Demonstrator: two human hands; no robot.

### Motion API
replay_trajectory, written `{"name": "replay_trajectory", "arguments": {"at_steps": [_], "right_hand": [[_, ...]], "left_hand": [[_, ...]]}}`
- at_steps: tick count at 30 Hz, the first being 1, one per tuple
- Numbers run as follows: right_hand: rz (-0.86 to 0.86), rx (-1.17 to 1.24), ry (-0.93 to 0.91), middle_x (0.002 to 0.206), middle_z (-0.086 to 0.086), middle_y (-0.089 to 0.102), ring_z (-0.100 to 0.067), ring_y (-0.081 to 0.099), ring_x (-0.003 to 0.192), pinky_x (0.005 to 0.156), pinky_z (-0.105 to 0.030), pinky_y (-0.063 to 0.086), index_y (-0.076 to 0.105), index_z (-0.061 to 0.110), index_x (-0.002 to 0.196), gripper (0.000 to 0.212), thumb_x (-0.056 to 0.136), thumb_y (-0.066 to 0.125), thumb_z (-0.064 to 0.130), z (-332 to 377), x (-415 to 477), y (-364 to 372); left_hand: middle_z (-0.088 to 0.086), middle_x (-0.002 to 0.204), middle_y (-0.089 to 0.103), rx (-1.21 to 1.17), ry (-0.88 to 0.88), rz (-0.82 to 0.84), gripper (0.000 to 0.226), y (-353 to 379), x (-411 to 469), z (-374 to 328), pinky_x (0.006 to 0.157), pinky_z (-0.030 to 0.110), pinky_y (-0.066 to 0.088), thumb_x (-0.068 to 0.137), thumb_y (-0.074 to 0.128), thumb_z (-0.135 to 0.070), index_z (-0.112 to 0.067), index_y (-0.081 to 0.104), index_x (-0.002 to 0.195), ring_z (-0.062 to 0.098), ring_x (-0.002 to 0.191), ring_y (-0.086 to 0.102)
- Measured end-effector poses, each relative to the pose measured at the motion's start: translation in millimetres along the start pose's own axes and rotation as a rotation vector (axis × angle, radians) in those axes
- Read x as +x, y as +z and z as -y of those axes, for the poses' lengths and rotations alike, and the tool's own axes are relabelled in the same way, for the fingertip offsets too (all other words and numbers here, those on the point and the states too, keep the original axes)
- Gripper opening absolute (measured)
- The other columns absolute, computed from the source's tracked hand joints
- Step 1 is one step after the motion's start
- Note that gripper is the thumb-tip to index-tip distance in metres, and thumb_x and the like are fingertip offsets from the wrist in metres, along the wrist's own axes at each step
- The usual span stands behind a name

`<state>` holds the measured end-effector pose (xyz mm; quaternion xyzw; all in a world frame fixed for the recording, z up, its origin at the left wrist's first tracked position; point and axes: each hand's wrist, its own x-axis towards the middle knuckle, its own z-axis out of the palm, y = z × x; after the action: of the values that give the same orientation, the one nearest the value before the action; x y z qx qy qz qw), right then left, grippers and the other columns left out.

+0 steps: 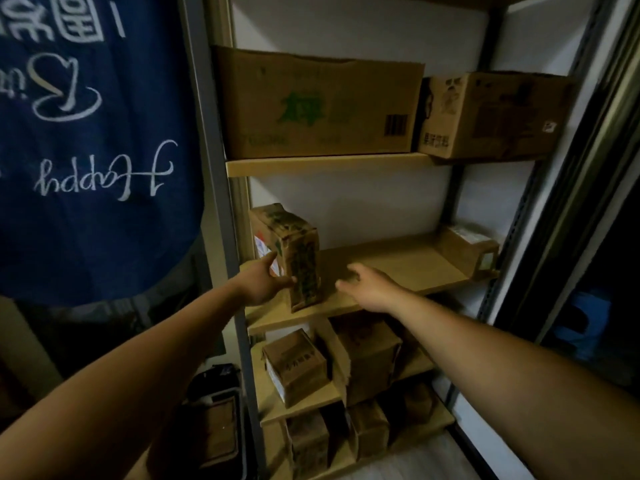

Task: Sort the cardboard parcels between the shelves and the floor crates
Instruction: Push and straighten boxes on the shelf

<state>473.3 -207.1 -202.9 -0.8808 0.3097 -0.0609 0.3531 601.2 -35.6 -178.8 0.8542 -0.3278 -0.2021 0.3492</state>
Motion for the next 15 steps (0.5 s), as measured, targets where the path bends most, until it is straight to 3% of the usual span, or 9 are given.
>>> {"name": "replay_trajectory", "arguments": {"at_steps": [3,8,10,13,15], "right_hand": [[-0.018,0.005,-0.038,0.154,-0.003,0.029,-0.025,0.034,0.138,0.107,-0.039,0.036,0.023,0.025,0.15,0.066,0.094,0.053,0.043,17,45,-5],[0.008,0.046,-0.117,0.158,-0.002,0.02,-0.026,0.024,0.143,0.11,-0.04,0.03,0.014,0.028,0.152,0.068,0.096,0.053,0.022,39,110,-11],[0.046,0.04,-0.171,0.159,-0.001,0.012,-0.027,0.022,0.143,0.11,-0.04,0.03,0.007,0.036,0.151,0.074,0.096,0.052,0.016,47,137,-10],[0.133,0.018,-0.258,0.16,0.0,0.004,-0.028,0.018,0.144,0.11,-0.038,0.029,0.005,0.043,0.15,0.077,0.096,0.051,0.014,49,168,-3],[0.176,0.025,-0.317,0.157,-0.001,0.014,-0.029,0.026,0.14,0.11,-0.039,0.031,0.015,0.04,0.15,0.07,0.096,0.052,0.017,41,182,2]], "left_hand": [[0.012,0.144,0.042,-0.039,0.023,-0.022,0.073,-5,41,-8,0.103,0.04,0.035,0.092,0.058,-0.027,-0.024,0.016,0.15,0.028,0.126,0.046],[0.004,0.119,0.053,-0.157,0.032,-0.093,0.06,0,90,-13,0.085,0.027,0.034,0.091,0.058,-0.011,-0.018,0.029,0.143,0.009,0.093,0.044],[-0.008,0.1,0.049,-0.212,-0.006,-0.121,0.056,5,109,-15,0.086,0.026,0.034,0.09,0.059,-0.011,-0.018,0.035,0.14,0.008,0.095,0.043],[-0.007,0.107,0.056,-0.269,-0.084,-0.204,0.053,17,133,-10,0.091,0.029,0.038,0.087,0.065,-0.018,-0.023,0.042,0.134,0.012,0.105,0.051],[-0.011,0.101,0.057,-0.301,-0.121,-0.272,0.042,27,144,-9,0.089,0.031,0.042,0.088,0.062,-0.02,-0.024,0.048,0.127,0.016,0.107,0.056]]}}
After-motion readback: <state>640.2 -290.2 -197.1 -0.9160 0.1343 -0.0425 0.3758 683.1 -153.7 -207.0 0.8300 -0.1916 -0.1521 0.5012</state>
